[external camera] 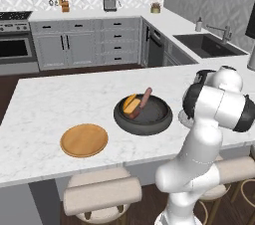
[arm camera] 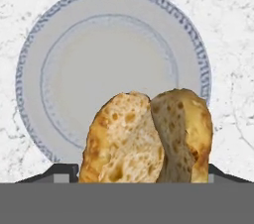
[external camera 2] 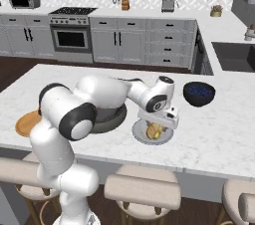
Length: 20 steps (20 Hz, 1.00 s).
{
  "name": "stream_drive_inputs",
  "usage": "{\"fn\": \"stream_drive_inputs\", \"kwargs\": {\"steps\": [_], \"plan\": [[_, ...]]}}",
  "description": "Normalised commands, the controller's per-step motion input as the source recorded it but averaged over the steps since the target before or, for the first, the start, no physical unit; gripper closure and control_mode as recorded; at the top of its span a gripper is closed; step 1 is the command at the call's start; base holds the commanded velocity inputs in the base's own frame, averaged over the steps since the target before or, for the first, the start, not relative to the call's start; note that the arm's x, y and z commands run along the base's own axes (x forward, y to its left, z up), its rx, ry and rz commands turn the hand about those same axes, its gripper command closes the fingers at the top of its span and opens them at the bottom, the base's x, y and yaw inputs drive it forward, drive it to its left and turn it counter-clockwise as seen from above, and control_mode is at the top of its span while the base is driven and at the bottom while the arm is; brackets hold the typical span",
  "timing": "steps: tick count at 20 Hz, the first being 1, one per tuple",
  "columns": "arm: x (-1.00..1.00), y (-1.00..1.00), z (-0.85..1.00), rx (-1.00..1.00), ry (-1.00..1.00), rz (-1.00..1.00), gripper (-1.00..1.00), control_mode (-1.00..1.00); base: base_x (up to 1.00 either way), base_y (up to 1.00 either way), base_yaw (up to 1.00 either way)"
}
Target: Place one bun and one sausage from the bowl on each plate.
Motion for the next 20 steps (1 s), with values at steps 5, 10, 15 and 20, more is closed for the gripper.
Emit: {"fn": "stream_drive_inputs", "kwargs": {"steps": [5,10,15,20], "plan": [[0.53,-0.37,-0.33,0.0,0.0,0.05,1.0,-1.0,0.0,0.0,0.0],[0.41,0.02,-0.22,0.0,0.0,0.01,1.0,-1.0,0.0,0.0,0.0],[0.15,0.21,-0.38,0.0,0.0,0.0,1.0,-1.0,0.0,0.0,0.0],[0.01,0.09,-0.2,0.0,0.0,-0.03,-1.0,-1.0,0.0,0.0,0.0]]}}
